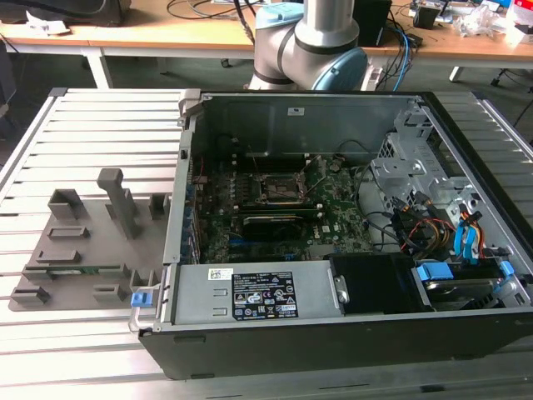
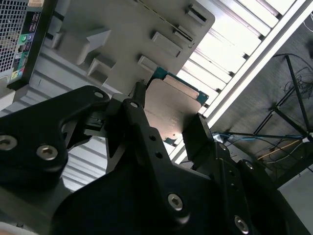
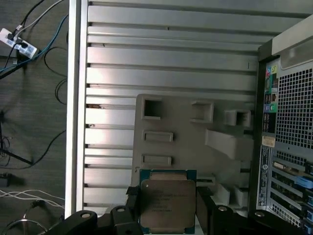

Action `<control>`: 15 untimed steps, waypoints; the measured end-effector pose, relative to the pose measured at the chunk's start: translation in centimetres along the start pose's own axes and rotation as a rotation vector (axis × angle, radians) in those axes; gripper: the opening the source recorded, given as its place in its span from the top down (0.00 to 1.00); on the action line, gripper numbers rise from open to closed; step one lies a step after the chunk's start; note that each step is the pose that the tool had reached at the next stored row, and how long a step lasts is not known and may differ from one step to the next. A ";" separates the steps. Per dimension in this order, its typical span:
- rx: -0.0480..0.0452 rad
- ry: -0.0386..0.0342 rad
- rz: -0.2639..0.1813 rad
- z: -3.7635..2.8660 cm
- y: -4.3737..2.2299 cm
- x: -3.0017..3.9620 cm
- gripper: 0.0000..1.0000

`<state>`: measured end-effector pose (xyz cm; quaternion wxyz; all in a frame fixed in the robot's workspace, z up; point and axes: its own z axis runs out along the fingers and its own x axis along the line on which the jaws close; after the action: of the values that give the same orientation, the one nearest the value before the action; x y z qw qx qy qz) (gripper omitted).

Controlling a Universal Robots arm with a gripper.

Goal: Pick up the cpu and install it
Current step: 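Pick up the cpu and move it towards the insertion slot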

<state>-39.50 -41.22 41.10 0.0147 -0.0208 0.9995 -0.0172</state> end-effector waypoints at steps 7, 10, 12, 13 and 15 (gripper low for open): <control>0.0000 0.0001 0.000 -3.57 0.00 -0.11 0.45; 0.0000 0.0001 0.000 -3.58 0.00 -0.11 0.45; 0.0000 0.0001 0.000 -3.58 0.01 -0.13 0.45; 0.0001 0.0001 0.000 -3.58 0.00 -0.22 0.45; 0.0001 0.0001 0.000 -3.56 0.02 -0.55 0.45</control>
<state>-39.06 -41.06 44.67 0.0147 -0.0208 0.9995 -0.0172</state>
